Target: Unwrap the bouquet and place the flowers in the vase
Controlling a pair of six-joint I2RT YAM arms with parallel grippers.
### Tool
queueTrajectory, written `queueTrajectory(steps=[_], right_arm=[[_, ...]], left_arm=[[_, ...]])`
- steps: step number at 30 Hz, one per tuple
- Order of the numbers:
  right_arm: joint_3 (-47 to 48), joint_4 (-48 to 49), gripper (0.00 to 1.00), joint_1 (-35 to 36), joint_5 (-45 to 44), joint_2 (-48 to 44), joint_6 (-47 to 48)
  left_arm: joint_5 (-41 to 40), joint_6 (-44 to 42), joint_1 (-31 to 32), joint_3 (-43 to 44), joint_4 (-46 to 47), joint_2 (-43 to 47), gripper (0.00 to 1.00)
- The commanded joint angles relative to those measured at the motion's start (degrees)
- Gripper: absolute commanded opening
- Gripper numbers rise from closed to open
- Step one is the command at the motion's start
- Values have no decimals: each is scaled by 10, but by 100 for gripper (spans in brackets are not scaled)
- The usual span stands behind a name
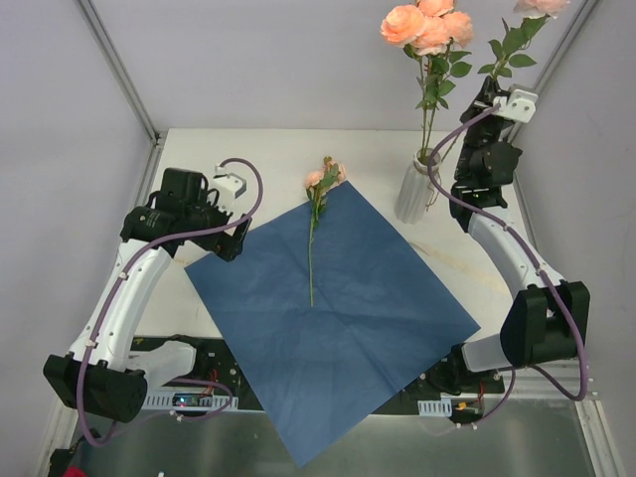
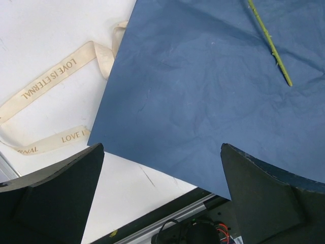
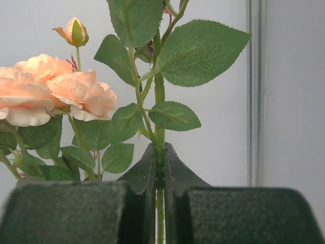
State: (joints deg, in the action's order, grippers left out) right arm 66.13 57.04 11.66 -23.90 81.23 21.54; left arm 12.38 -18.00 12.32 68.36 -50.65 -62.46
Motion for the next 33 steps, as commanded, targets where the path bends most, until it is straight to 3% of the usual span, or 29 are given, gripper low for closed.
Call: queueTrajectory(steps=[1,16,25,26,27,30,33], right_arm=[[20,62,1,-6,-4,5,-34],[23,35,1,-7,38,16,-63],[-49,-2,2,27,68,8,-78],[-56,-9,9,34,68,2,-70],[-64,-20,37,41,65,-2,-61],[-83,-31,71,69,40,-25,-27],[-109,-43,79,93,19,-61,-12]], left_arm=[[-2,-12,-1,22,13,-1,99],[-1,-11,-1,21,14,2,99],[1,-9,-1,27,13,12,99],[3,-9,-1,27,13,15,99],[3,-9,-1,28,13,15,99],[4,-7,-1,30,13,22,99],[4,-5,-1,30,13,30,99]])
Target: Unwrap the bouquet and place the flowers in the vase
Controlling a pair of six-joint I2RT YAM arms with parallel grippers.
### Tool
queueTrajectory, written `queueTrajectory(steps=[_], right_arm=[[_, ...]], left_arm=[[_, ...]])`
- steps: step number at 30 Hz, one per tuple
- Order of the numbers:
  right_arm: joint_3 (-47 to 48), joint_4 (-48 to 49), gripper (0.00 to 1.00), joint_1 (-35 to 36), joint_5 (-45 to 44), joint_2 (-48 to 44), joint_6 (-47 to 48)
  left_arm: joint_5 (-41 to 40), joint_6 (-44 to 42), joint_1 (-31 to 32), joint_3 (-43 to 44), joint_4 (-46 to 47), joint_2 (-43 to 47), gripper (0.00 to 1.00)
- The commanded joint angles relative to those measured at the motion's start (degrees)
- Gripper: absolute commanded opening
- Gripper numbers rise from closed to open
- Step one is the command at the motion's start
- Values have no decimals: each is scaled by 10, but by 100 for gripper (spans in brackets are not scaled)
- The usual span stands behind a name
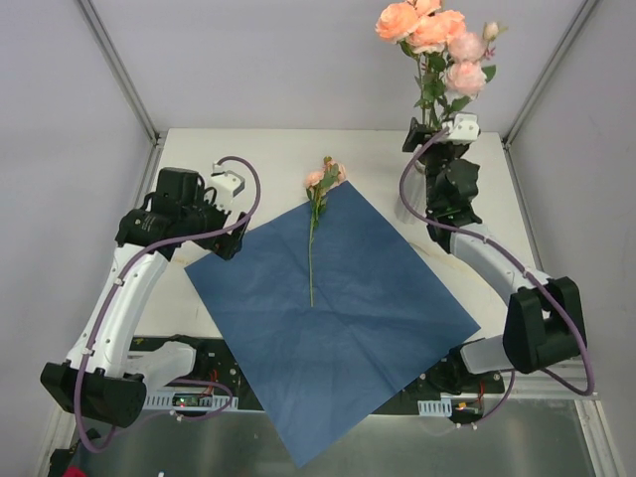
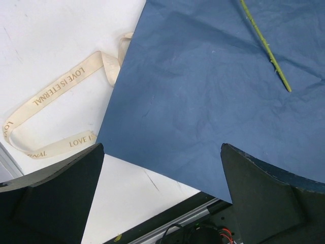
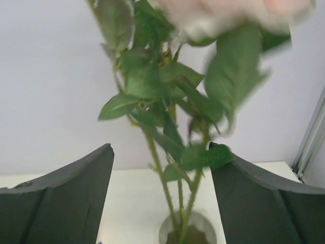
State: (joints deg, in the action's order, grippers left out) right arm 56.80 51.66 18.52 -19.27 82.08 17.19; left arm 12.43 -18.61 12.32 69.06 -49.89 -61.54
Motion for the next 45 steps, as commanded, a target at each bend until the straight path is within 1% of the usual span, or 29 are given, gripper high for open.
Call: queueTrajectory(steps=[1,3,5,6,7,8,9,10,11,12,14,15,17,18,20,21,23,24,27,30,33,34,36,38,40,41,45], right_arm=[[-29,8,80,40,-31,-92,36],[-41,-22,82,63,-43,-118,42],[-60,-48,83,108,-48,-153,47],[-62,-92,83,126,-50,-169,43],[-62,-117,83,161,-48,-171,41],[-56,-144,84,178,-60,-171,36],[-53,-197,84,194,-64,-161,16],[-49,-222,84,222,-62,-150,7],[-44,-245,85,236,-67,-136,-1],[-23,-293,86,249,-72,-100,-7],[9,-347,86,276,-92,-52,-36],[44,-399,88,281,-97,-4,-49],[83,-447,92,289,-90,40,-103],[128,-498,95,289,-81,83,-120],[162,-537,96,291,-71,124,-135],[176,-550,99,294,-70,156,-136],[211,-558,100,294,-63,186,-143],[225,-571,99,294,-63,218,-146],[288,-607,91,293,-53,279,-153],[322,-609,89,293,-51,319,-165],[343,-609,87,289,-40,349,-170],[347,-611,86,289,-38,356,-196],[360,-620,84,287,-42,374,-208],[369,-630,83,287,-60,386,-228],[393,-667,83,287,-108,402,-251],[402,-698,83,287,-117,408,-276],[423,-701,82,290,-122,429,-280]], left_arm=[[4,1,-1,20,5,27,99],[4,1,-1,18,6,30,99],[5,2,-1,13,5,36,99],[6,2,-1,11,6,37,99],[8,2,-1,8,6,40,99],[8,3,-1,8,6,40,99],[9,5,-1,7,7,40,99],[9,8,-1,7,7,40,99],[9,7,-1,8,7,38,99],[8,9,-1,8,7,38,99],[4,9,-1,10,6,34,99],[1,9,-1,10,6,34,99],[-8,8,-1,12,6,32,99],[-10,7,-1,12,6,32,99],[-10,-1,-1,7,3,36,99],[-9,-3,-1,4,2,38,99],[-8,-9,-1,-5,2,41,99],[-8,-9,-1,-7,1,41,99],[-12,-11,-1,-10,1,34,99],[-3,-15,-1,-12,0,34,99],[-3,-18,-1,-15,0,35,99],[-4,-20,-1,-17,1,37,99],[-3,-21,-1,-20,0,38,99],[-3,-25,-1,-23,1,40,99],[-3,-24,-1,-25,2,39,99],[-2,-23,-1,-25,3,38,99],[10,-20,-1,-24,4,34,99]])
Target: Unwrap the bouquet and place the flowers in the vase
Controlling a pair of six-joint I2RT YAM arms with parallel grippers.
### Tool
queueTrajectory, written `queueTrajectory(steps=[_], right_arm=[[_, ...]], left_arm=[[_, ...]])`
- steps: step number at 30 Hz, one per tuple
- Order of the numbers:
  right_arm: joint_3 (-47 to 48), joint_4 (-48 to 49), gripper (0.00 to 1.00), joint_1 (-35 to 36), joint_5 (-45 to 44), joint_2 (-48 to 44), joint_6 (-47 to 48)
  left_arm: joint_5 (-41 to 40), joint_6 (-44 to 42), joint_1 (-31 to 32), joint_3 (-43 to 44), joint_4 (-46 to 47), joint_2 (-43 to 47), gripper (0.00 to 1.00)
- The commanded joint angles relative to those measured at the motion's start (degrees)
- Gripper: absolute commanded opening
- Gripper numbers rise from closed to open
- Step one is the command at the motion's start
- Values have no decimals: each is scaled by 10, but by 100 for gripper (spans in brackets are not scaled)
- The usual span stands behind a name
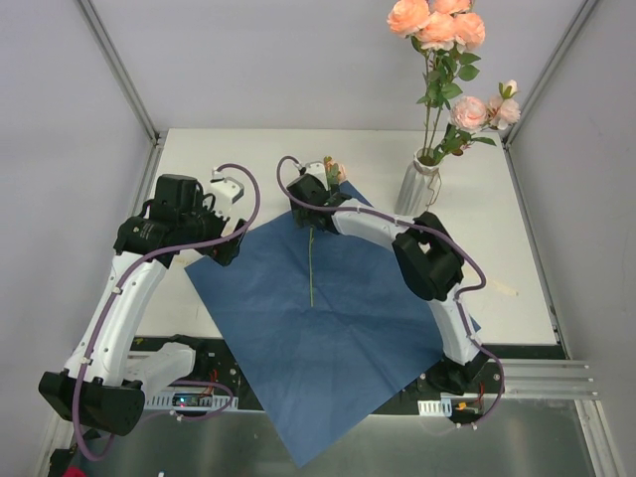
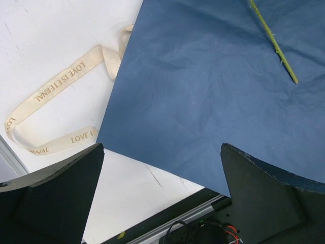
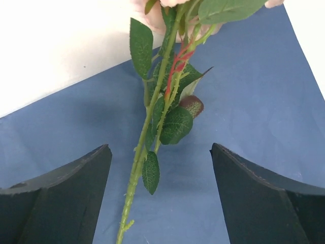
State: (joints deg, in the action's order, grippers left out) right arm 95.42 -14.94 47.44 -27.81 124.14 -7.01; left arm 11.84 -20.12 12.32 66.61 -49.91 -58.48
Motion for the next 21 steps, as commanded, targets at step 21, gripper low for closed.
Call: queueTrajectory(steps=[21], right_arm=[[67,-45,47,-9,-28,54,-71]], left_arm=[[-1,-21,-1,-7,6,25,99]])
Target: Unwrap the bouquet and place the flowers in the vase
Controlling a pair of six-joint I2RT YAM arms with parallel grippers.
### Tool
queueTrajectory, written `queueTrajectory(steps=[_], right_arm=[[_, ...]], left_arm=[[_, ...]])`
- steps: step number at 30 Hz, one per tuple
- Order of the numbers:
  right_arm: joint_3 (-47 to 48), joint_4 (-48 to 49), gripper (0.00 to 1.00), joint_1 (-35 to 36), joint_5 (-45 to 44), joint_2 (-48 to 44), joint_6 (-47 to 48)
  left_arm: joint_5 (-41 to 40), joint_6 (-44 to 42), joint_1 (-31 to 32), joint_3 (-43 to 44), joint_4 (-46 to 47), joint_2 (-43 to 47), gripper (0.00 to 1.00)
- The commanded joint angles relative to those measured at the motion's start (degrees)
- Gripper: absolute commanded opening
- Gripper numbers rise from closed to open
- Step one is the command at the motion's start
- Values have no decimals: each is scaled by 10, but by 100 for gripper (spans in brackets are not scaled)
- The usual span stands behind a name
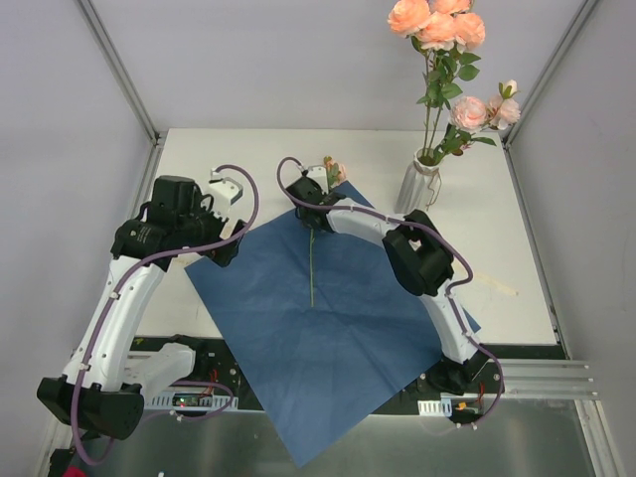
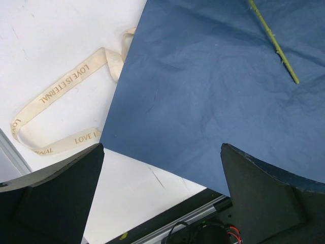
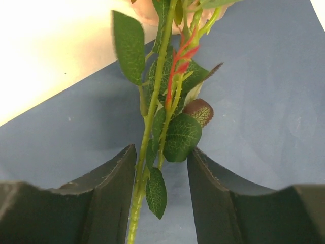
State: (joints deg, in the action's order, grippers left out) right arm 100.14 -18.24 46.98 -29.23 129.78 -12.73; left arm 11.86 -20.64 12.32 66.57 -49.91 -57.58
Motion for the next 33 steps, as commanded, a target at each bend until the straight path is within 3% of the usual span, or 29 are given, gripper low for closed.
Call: queueTrajectory(steps=[1,10,11,16,20,25,30,33], right_arm=[[19,-12,45,-6,-14,-3,-14],[15,-14,12,-28,1,-32,-31],[14,-14,1,-31,3,-41,-29],[-52,69,1,-58,32,-134,-1],[-97,200,1,-60,78,-241,108],[-114,289,1,-60,127,-377,231],[-198,498,1,-65,154,-508,385],[-193,519,1,-101,168,-550,410]], left_arm=[[-3,-15,-1,-6,5,16,99],[-7,-16,-1,-2,6,21,99],[-6,-17,-1,-1,5,22,99],[-6,-15,-1,9,-2,26,99],[-7,-13,-1,13,-4,29,99],[2,-10,-1,15,-4,27,99],[5,-5,-1,17,-5,27,99],[6,-8,-1,15,-5,29,99]])
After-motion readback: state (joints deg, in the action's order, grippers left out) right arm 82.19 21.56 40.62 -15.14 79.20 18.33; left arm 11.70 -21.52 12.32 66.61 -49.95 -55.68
